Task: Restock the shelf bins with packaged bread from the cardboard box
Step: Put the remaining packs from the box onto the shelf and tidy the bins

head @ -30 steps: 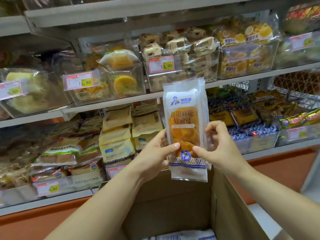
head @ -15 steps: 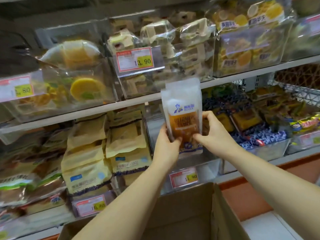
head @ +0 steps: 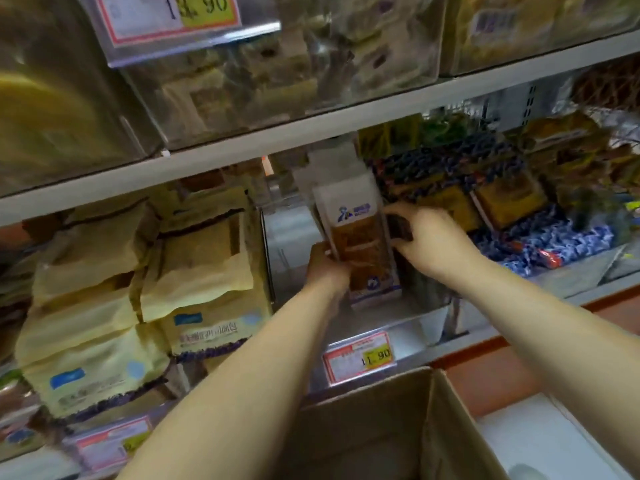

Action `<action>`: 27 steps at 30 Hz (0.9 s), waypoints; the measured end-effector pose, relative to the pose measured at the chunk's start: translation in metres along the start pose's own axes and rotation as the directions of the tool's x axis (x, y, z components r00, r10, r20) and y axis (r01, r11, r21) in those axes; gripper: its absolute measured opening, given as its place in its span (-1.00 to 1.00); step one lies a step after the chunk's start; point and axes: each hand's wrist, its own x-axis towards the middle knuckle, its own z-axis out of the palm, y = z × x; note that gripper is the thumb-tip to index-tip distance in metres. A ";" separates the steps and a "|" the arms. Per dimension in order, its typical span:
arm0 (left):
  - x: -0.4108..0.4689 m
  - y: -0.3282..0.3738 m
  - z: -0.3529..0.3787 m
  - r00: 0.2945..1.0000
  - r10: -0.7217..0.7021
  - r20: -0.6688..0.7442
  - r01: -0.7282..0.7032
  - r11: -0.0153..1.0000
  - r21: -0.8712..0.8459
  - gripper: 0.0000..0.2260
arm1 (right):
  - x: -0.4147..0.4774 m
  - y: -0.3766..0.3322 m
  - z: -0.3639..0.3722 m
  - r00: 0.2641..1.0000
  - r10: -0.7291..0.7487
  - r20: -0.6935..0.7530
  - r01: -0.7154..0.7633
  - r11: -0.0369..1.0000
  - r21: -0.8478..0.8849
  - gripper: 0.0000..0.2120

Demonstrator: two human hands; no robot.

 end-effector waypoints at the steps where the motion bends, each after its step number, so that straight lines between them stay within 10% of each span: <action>1: 0.004 -0.003 0.002 1.000 -0.002 -0.005 0.002 1.000 0.013 -0.54 | -0.003 0.002 0.002 1.000 -0.009 0.017 0.009 1.000 0.018 -0.49; 17: -0.001 0.004 0.011 0.998 -0.006 -0.058 0.007 1.000 0.019 -0.44 | -0.030 0.001 0.001 0.997 -0.056 -0.049 0.055 0.998 -0.036 -0.68; 27: -0.096 0.028 -0.025 0.959 0.282 0.013 -0.270 0.903 0.336 -0.52 | -0.085 -0.041 -0.022 0.967 -0.225 -0.123 0.222 0.974 -0.037 -0.78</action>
